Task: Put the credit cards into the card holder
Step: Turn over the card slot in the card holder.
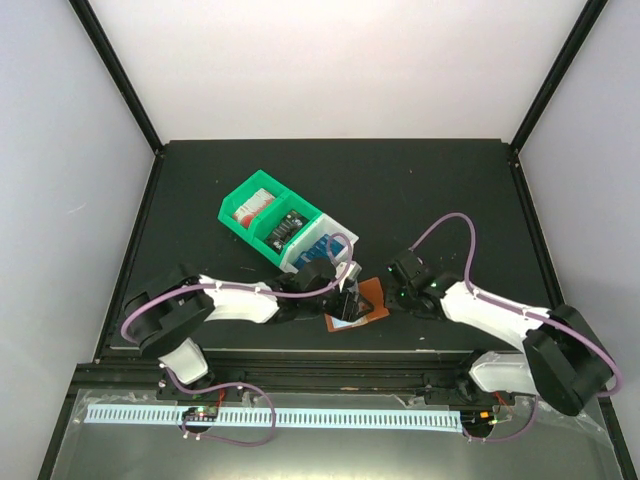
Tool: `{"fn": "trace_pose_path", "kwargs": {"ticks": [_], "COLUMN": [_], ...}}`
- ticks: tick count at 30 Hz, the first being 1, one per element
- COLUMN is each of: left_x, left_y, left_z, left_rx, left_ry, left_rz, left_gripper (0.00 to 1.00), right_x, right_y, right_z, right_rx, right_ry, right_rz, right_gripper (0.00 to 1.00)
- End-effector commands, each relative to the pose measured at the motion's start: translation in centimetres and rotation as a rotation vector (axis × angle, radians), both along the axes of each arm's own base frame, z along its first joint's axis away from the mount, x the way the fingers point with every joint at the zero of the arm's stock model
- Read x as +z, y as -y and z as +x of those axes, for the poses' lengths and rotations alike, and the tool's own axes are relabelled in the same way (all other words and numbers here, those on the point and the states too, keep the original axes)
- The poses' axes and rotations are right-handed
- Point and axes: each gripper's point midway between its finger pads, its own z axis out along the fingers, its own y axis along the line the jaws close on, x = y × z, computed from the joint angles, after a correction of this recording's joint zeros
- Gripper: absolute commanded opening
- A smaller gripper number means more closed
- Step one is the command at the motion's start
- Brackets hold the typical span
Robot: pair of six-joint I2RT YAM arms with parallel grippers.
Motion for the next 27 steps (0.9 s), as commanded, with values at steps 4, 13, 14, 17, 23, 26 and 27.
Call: {"fn": "trace_pose_path", "kwargs": {"ticks": [4, 13, 14, 17, 23, 26, 27], "left_x": [2.2, 0.7, 0.6, -0.1, -2.1, -3.1, -3.4], "left_y": [2.7, 3.4, 3.5, 3.7, 4.3, 4.5, 4.5], "left_z": [0.0, 0.5, 0.5, 0.4, -0.1, -0.1, -0.1], "left_rx": [-0.081, -0.074, -0.073, -0.079, -0.099, -0.101, -0.1], "left_ry": [0.059, 0.081, 0.092, 0.12, 0.126, 0.12, 0.117], "left_rz": [-0.074, -0.017, -0.004, 0.036, 0.089, 0.12, 0.13], "left_gripper": [0.57, 0.55, 0.55, 0.54, 0.54, 0.52, 0.52], "right_x": [2.7, 5.8, 6.1, 7.0, 7.9, 7.9, 7.8], "right_y": [0.4, 1.8, 2.0, 2.6, 2.3, 2.0, 1.9], "right_z": [0.7, 0.6, 0.6, 0.4, 0.2, 0.1, 0.0], "right_rx": [-0.026, -0.069, -0.077, -0.092, -0.085, -0.08, -0.076], "right_ry": [0.09, 0.163, 0.171, 0.184, 0.185, 0.182, 0.179], "right_rz": [0.03, 0.039, 0.036, 0.026, 0.053, 0.069, 0.076], "right_gripper": [0.36, 0.36, 0.35, 0.33, 0.32, 0.3, 0.3]}}
